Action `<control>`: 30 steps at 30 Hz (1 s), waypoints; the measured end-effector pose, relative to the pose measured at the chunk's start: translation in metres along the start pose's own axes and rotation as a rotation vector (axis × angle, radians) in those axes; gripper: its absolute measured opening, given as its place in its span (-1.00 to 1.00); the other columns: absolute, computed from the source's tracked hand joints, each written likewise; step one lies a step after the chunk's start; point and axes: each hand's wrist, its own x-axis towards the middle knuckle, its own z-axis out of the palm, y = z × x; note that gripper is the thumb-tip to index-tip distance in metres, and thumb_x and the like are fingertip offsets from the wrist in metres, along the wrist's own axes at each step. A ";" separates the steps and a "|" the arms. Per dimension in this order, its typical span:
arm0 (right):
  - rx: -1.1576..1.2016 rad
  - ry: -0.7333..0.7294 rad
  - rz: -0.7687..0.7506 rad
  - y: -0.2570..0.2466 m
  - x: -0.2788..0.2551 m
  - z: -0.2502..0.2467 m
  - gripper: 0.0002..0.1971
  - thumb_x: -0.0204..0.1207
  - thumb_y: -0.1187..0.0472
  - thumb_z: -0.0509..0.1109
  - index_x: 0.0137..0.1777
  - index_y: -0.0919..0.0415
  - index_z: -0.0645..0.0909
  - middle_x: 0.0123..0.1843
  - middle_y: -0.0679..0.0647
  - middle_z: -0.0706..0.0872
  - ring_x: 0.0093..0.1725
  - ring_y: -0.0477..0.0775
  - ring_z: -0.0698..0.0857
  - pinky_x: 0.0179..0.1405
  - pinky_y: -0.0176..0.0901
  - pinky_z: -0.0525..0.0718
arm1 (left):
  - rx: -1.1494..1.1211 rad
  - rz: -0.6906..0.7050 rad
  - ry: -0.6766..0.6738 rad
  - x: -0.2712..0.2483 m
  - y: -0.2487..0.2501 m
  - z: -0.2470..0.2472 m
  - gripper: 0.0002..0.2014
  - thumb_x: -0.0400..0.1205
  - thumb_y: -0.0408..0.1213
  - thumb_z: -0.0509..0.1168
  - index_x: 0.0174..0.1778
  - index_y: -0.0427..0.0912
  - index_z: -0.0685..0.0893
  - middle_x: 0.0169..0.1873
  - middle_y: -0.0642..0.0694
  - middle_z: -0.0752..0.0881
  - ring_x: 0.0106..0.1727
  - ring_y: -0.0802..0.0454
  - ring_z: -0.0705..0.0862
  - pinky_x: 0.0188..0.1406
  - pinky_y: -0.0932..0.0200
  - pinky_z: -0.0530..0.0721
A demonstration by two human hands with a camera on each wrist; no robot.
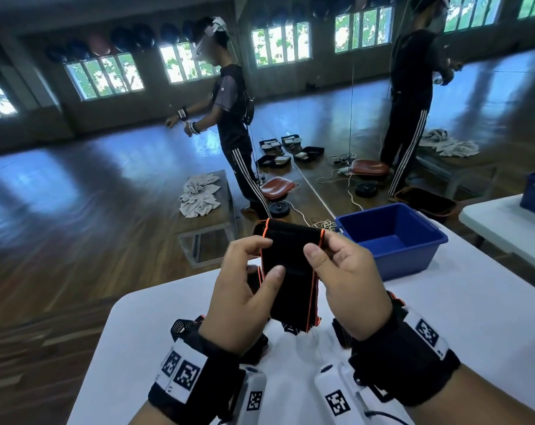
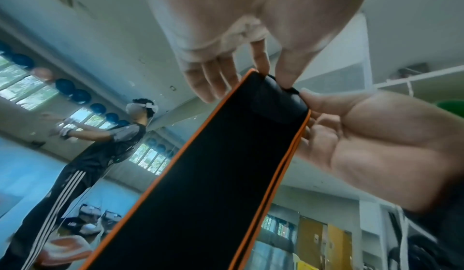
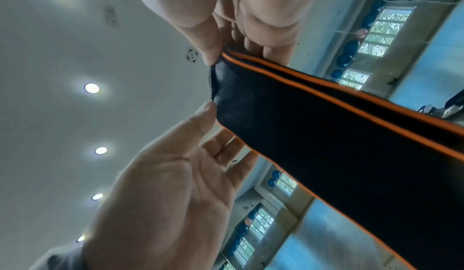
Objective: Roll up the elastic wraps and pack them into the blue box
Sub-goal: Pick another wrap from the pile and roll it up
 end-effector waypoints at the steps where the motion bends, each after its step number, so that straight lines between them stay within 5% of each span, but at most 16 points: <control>1: 0.008 -0.008 0.003 -0.002 0.001 0.002 -0.76 0.72 0.36 0.25 0.24 0.17 0.70 0.07 0.08 0.85 0.14 0.05 0.81 0.18 0.03 0.77 | -0.041 -0.020 -0.023 -0.001 0.001 0.002 -0.68 0.63 -0.27 0.35 0.27 0.07 0.51 0.12 0.19 0.65 0.18 0.07 0.69 0.05 0.30 0.65; 7: 0.078 -0.090 0.092 0.002 0.003 0.015 -0.73 0.79 0.18 0.13 0.28 0.16 0.65 0.15 0.22 0.80 0.21 0.20 0.78 0.29 0.35 0.68 | -0.173 -0.085 0.019 0.000 0.005 0.015 -0.68 0.62 -0.32 0.26 0.24 0.06 0.40 0.16 0.02 0.59 0.14 0.00 0.65 0.14 -0.05 0.68; 10: 0.151 -0.165 0.163 0.002 0.005 0.016 -0.75 0.79 0.20 0.16 0.38 0.19 0.53 0.26 0.18 0.76 0.30 0.10 0.74 0.35 0.10 0.68 | -0.211 -0.139 0.002 0.000 0.007 0.016 -0.64 0.59 -0.34 0.24 0.25 0.07 0.40 0.18 0.01 0.59 0.17 -0.01 0.65 0.17 -0.09 0.67; 13: 0.115 -0.294 0.279 0.003 0.013 0.007 -0.62 0.58 0.32 0.29 0.40 0.16 0.47 0.26 0.18 0.73 0.23 -0.03 0.74 0.08 -0.22 0.73 | -0.213 -0.168 -0.028 0.000 0.006 0.012 -0.62 0.56 -0.38 0.21 0.24 0.08 0.40 0.15 0.04 0.60 0.16 0.04 0.64 0.16 -0.03 0.65; 15: 0.013 -0.390 0.328 0.003 0.016 -0.001 -0.47 0.42 0.42 0.27 0.40 0.10 0.45 0.24 0.18 0.73 0.18 -0.02 0.74 -0.02 -0.24 0.69 | -0.225 -0.186 -0.070 -0.002 0.004 0.007 -0.61 0.57 -0.39 0.19 0.25 0.10 0.39 0.16 0.00 0.61 0.18 0.02 0.63 0.18 -0.05 0.64; 18: -0.036 -0.458 0.332 0.000 0.019 -0.009 -0.42 0.48 0.62 0.22 0.40 0.08 0.50 0.20 0.16 0.77 0.16 0.02 0.76 -0.04 -0.18 0.70 | -0.308 -0.235 -0.126 -0.006 0.002 0.003 -0.61 0.59 -0.38 0.20 0.28 0.10 0.40 0.18 -0.06 0.64 0.20 -0.07 0.65 0.19 -0.14 0.67; 21: -0.046 -0.443 0.357 0.007 0.027 -0.013 -0.46 0.49 0.63 0.27 0.36 0.12 0.57 0.12 0.10 0.82 0.02 -0.02 0.81 -0.23 -0.32 0.68 | -0.435 -0.319 -0.106 -0.005 -0.008 0.006 -0.62 0.60 -0.46 0.25 0.27 0.01 0.45 0.13 -0.02 0.71 0.17 0.00 0.70 0.14 -0.01 0.72; 25: -0.266 -0.349 0.354 0.039 0.047 -0.015 -0.60 0.47 0.58 0.36 0.14 0.09 0.64 -0.09 -0.02 0.80 -0.13 -0.04 0.80 -0.28 -0.25 0.69 | -0.344 -0.433 -0.083 0.010 -0.041 0.021 -0.60 0.59 -0.67 0.32 0.17 -0.10 0.50 0.03 -0.08 0.72 -0.02 0.15 0.74 0.00 0.18 0.70; 30: -0.517 -0.251 0.231 0.057 0.080 -0.015 -0.63 0.39 0.53 0.46 -0.14 -0.03 0.61 -0.20 -0.07 0.74 -0.23 -0.13 0.74 -0.21 -0.19 0.69 | -0.200 -0.408 -0.046 0.045 -0.066 0.034 -0.52 0.50 -0.61 0.42 0.13 0.01 0.47 -0.01 -0.08 0.72 -0.02 -0.01 0.74 -0.08 0.23 0.69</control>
